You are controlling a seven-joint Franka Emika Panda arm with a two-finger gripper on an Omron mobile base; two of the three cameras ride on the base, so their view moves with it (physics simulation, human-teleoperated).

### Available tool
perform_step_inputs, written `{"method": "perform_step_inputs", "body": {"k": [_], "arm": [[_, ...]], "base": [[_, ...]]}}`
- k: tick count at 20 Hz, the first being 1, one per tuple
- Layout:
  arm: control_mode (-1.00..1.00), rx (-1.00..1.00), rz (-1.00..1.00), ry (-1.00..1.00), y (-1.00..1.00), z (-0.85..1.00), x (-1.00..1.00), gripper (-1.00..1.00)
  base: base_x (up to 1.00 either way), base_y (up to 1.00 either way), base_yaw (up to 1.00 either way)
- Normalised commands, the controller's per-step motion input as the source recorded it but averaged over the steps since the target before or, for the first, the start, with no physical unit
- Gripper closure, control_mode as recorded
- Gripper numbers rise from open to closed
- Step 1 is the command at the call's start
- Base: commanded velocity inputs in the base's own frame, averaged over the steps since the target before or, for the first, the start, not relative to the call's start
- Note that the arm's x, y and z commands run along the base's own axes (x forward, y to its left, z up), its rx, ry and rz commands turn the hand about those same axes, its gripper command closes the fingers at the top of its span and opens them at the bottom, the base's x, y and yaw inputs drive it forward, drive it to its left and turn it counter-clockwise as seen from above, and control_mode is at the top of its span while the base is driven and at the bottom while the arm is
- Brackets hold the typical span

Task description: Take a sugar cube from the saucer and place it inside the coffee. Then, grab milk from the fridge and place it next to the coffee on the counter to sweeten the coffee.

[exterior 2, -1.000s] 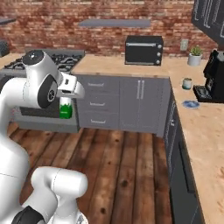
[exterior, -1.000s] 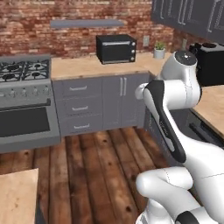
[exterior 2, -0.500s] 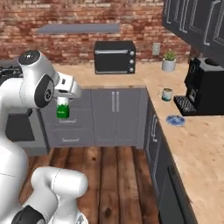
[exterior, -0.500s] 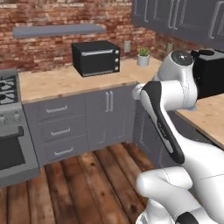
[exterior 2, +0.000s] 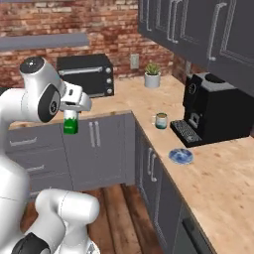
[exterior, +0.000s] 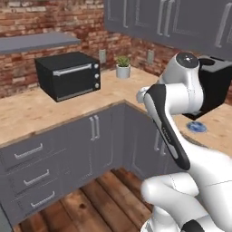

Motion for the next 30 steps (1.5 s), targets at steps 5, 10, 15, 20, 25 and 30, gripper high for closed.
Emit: {"method": "perform_step_inputs", "body": {"k": [5, 10, 15, 20, 25, 30], "arm": [[1.00, 0.00, 0.00, 0.00, 0.00, 0.00, 0.00, 1.00], [1.00, 0.00, 0.00, 0.00, 0.00, 0.00, 0.00, 1.00], [1.00, 0.00, 0.00, 0.00, 0.00, 0.00, 0.00, 1.00], [1.00, 0.00, 0.00, 0.00, 0.00, 0.00, 0.00, 1.00], [1.00, 0.00, 0.00, 0.00, 0.00, 0.00, 0.00, 1.00], [1.00, 0.00, 0.00, 0.00, 0.00, 0.00, 0.00, 1.00]], "base": [[0.44, 0.00, -0.47], [0.34, 0.00, -0.49], [0.35, 0.08, -0.50], [0.49, 0.27, -0.46], [0.48, 0.59, -0.39], [0.26, 0.54, -0.36]]}}
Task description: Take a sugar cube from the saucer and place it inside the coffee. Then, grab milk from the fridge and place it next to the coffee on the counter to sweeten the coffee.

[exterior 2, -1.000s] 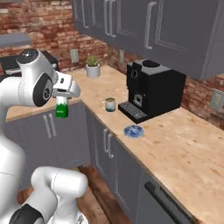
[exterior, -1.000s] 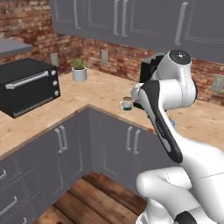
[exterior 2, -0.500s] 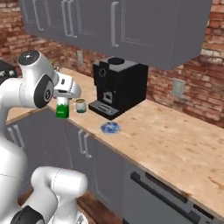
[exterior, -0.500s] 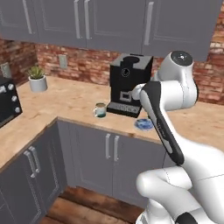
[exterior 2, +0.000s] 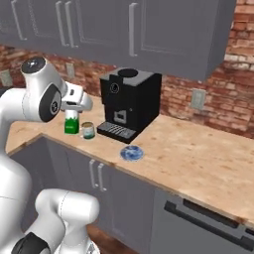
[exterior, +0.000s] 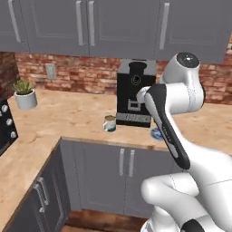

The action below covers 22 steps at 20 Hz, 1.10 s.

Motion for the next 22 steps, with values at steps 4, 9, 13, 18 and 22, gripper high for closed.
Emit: {"method": "perform_step_inputs", "body": {"k": [4, 9, 13, 18, 22], "arm": [[1.00, 0.00, 0.00, 0.00, 0.00, 0.00, 0.00, 1.00], [1.00, 0.00, 0.00, 0.00, 0.00, 0.00, 0.00, 1.00], [1.00, 0.00, 0.00, 0.00, 0.00, 0.00, 0.00, 1.00], [1.00, 0.00, 0.00, 0.00, 0.00, 0.00, 0.00, 1.00], [1.00, 0.00, 0.00, 0.00, 0.00, 0.00, 0.00, 1.00]], "base": [[0.01, 0.31, -0.38], [0.00, 0.40, -0.35], [0.00, 0.62, -0.31], [0.03, 0.74, -0.27], [0.00, 0.52, -0.26]]}}
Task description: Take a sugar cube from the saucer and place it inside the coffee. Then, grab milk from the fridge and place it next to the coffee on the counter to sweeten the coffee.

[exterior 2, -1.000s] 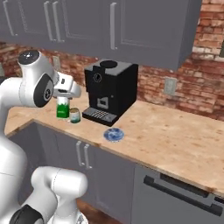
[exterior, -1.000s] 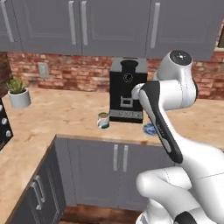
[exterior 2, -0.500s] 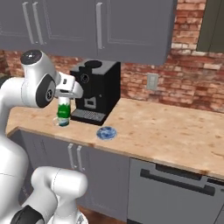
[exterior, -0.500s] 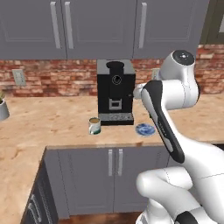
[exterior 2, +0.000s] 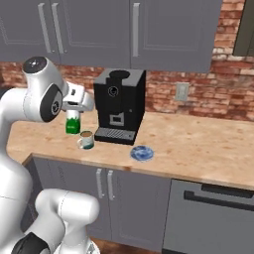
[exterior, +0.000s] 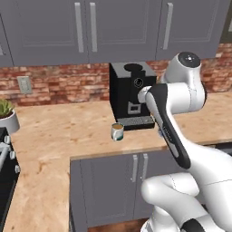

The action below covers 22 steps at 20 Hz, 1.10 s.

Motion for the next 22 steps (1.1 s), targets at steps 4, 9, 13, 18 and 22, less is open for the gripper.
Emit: {"method": "perform_step_inputs", "body": {"k": [4, 9, 13, 18, 22], "arm": [[-1.00, -0.06, -0.16, -0.04, 0.07, -0.21, 0.01, 1.00], [-1.00, -0.01, -0.12, -0.05, 0.00, -0.49, 0.07, 1.00], [-1.00, 0.00, -0.02, -0.03, 0.00, -0.50, 0.21, 1.00], [-1.00, 0.00, 0.03, -0.08, 0.00, -0.44, 0.40, 1.00], [-1.00, 0.00, 0.12, -0.13, -0.06, -0.30, 0.48, 1.00]], "base": [[0.00, 0.08, -0.06], [0.00, 0.00, 0.00], [0.00, 0.00, 0.00], [0.00, 0.00, 0.00], [0.00, 0.00, 0.00]]}}
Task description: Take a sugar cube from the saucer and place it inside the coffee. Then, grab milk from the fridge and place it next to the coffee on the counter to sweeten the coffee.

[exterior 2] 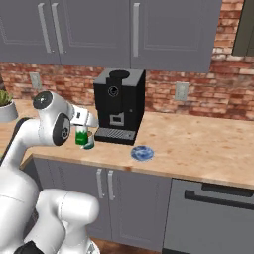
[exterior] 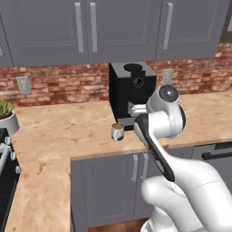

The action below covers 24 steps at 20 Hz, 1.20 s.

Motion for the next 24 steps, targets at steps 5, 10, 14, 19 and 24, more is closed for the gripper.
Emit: {"method": "perform_step_inputs", "body": {"k": [5, 10, 14, 19, 24], "arm": [[-1.00, 0.00, 0.21, -0.02, -0.05, -0.21, 0.47, 1.00], [-1.00, 0.01, 0.21, 0.02, -0.12, -0.06, 0.32, 1.00], [-1.00, 0.00, 0.21, 0.04, -0.01, 0.00, 0.18, 1.00], [-1.00, 0.01, 0.22, -0.02, -0.01, -0.18, 0.02, 1.00], [-1.00, 0.14, 0.16, -0.15, -0.17, -0.19, 0.02, 1.00]], "base": [[0.00, 0.00, 0.00], [0.00, 0.00, 0.00], [0.00, 0.00, 0.00], [0.00, 0.00, 0.00], [0.00, 0.00, 0.00]]}}
